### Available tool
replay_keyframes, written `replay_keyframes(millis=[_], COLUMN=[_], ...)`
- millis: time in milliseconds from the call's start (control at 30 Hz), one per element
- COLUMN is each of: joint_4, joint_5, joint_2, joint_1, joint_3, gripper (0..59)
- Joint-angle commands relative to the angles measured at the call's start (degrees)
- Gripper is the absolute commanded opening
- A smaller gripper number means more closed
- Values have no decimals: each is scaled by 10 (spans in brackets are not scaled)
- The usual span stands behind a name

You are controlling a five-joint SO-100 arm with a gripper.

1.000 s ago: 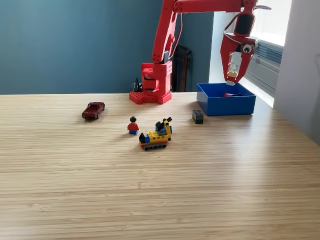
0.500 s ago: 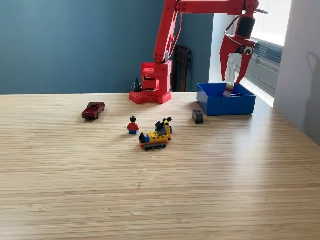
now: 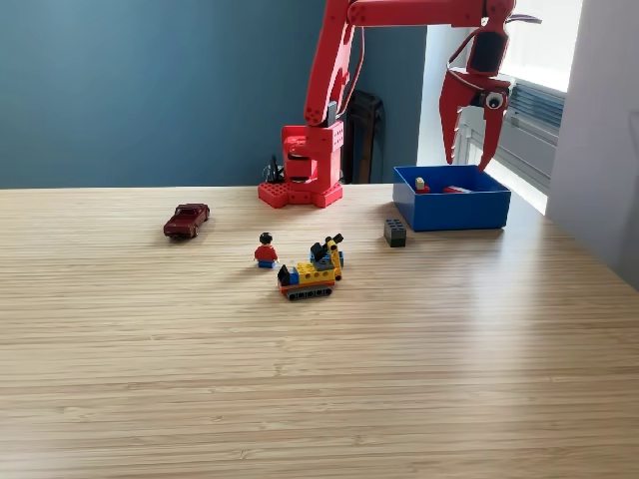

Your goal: Grasp a lego block and put it in the bin.

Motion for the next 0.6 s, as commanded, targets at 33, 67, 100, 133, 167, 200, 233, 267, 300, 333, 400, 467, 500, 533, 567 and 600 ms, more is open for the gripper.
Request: replay_keyframes(millis=[33, 67, 100, 133, 167, 200, 233, 267, 300, 333, 400, 467, 500, 533, 567, 600], joint_4=[9, 9, 9, 9, 9, 9, 9, 9, 9, 9, 9, 8, 8, 7, 6, 5], joint_5=[19, 21, 21, 21, 18, 14, 11, 4, 0, -4, -11, -15, -15, -16, -16, -18], joint_2=[17, 18, 18, 18, 18, 18, 18, 18, 18, 18, 19, 14, 13, 12, 12, 12], joint_1=[121, 149, 175, 202, 228, 252, 277, 301, 323, 345, 388, 425, 440, 454, 463, 469], joint_3=[-67, -75, -83, -90, -97, -102, -106, -110, -113, -115, -116, -116, -115, -113, -111, -107], gripper=[111, 110, 110, 110, 111, 112, 114, 116, 118, 118, 120, 120, 120, 120, 119, 119])
